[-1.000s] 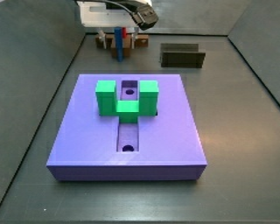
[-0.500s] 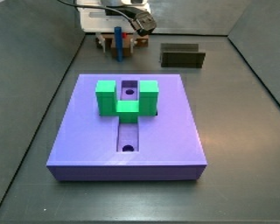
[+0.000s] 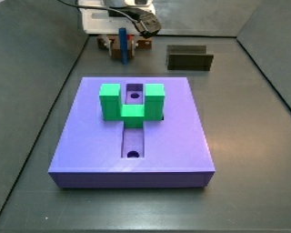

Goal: Pick up the brown object. Move up. Place the brown object on the fixture. Regrasp the brown object. Move to above the board. Insert the brown object.
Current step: Pick up the brown object, then move up.

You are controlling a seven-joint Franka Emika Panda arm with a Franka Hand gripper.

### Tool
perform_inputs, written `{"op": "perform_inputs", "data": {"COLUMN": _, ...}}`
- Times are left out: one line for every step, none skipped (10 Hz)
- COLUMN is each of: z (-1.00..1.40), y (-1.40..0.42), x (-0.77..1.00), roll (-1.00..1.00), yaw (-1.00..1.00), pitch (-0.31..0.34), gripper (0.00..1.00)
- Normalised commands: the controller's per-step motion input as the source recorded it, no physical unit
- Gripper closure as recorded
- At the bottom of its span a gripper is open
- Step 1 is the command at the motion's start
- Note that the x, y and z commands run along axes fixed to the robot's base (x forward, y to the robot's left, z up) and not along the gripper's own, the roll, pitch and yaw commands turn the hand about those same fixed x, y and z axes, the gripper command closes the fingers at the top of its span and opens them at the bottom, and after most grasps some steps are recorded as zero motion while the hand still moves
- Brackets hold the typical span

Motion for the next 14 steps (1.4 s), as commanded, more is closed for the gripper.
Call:
{"op": "perform_inputs", "data": {"z": 0.00, "y": 0.00, "x": 0.00, "roll": 0.00, "yaw": 0.00, "pitch": 0.000, "gripper": 1.00}}
{"op": "perform_inputs", "data": {"z": 0.00, "y": 0.00, "x": 0.00, "roll": 0.00, "yaw": 0.00, "pitch": 0.000, "gripper": 1.00}}
{"op": "perform_inputs", "data": {"z": 0.00, "y": 0.00, "x": 0.00, "roll": 0.00, "yaw": 0.00, "pitch": 0.000, "gripper": 1.00}}
{"op": "perform_inputs", "data": {"z": 0.00, "y": 0.00, "x": 0.00, "roll": 0.00, "yaw": 0.00, "pitch": 0.000, "gripper": 1.00}}
{"op": "perform_inputs", "data": {"z": 0.00, "y": 0.00, "x": 0.00, "roll": 0.00, "yaw": 0.00, "pitch": 0.000, "gripper": 1.00}}
{"op": "perform_inputs", "data": {"z": 0.00, "y": 0.00, "x": 0.00, "roll": 0.00, "yaw": 0.00, "pitch": 0.000, "gripper": 1.00}}
{"op": "perform_inputs", "data": {"z": 0.00, "y": 0.00, "x": 0.00, "roll": 0.00, "yaw": 0.00, "pitch": 0.000, "gripper": 1.00}}
{"op": "perform_inputs", "data": {"z": 0.00, "y": 0.00, "x": 0.00, "roll": 0.00, "yaw": 0.00, "pitch": 0.000, "gripper": 1.00}}
{"op": "perform_inputs", "data": {"z": 0.00, "y": 0.00, "x": 0.00, "roll": 0.00, "yaw": 0.00, "pitch": 0.000, "gripper": 1.00}}
{"op": "perform_inputs", "data": {"z": 0.00, "y": 0.00, "x": 0.00, "roll": 0.00, "yaw": 0.00, "pitch": 0.000, "gripper": 1.00}}
{"op": "perform_inputs", "data": {"z": 0.00, "y": 0.00, "x": 0.00, "roll": 0.00, "yaw": 0.00, "pitch": 0.000, "gripper": 1.00}}
{"op": "perform_inputs", "data": {"z": 0.00, "y": 0.00, "x": 0.00, "roll": 0.00, "yaw": 0.00, "pitch": 0.000, "gripper": 1.00}}
{"op": "perform_inputs", "data": {"z": 0.00, "y": 0.00, "x": 0.00, "roll": 0.00, "yaw": 0.00, "pitch": 0.000, "gripper": 1.00}}
{"op": "perform_inputs", "data": {"z": 0.83, "y": 0.00, "x": 0.00, "roll": 0.00, "yaw": 0.00, "pitch": 0.000, "gripper": 1.00}}
